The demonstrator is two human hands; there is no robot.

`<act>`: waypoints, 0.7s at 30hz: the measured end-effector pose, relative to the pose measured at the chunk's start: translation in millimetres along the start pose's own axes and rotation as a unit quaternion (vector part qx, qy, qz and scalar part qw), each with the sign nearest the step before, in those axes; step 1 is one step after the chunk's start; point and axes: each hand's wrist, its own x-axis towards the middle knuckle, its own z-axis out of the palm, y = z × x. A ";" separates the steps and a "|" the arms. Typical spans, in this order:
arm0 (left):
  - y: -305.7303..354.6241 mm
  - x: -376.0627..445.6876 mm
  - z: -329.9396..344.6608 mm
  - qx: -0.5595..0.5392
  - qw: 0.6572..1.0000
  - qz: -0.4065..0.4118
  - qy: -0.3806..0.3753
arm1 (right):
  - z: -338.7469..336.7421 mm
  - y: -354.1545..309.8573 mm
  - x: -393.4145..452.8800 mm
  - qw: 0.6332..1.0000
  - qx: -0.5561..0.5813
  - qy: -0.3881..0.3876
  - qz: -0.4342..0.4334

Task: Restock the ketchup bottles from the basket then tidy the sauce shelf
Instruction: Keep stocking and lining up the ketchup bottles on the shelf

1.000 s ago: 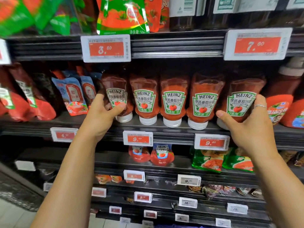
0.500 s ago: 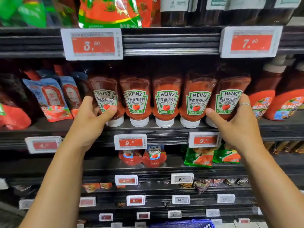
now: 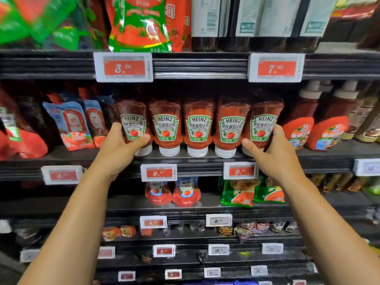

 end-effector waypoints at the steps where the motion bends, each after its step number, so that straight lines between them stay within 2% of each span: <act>1: 1.0 -2.1 1.3 0.024 1.000 0.002 0.008 | -1.6 0.1 -1.6 1.000 -0.001 -0.003 -0.003; 6: -1.9 -20.3 11.4 0.061 0.993 0.016 0.101 | -18.1 5.9 -19.2 0.999 -0.020 -0.044 -0.004; 12: -3.7 -61.0 24.8 0.127 0.971 0.029 0.202 | -34.5 24.2 -41.9 0.997 -0.061 -0.041 -0.029; 21: -3.5 -86.2 26.0 0.269 0.949 0.034 0.160 | -39.9 19.2 -51.1 0.991 -0.101 -0.067 -0.062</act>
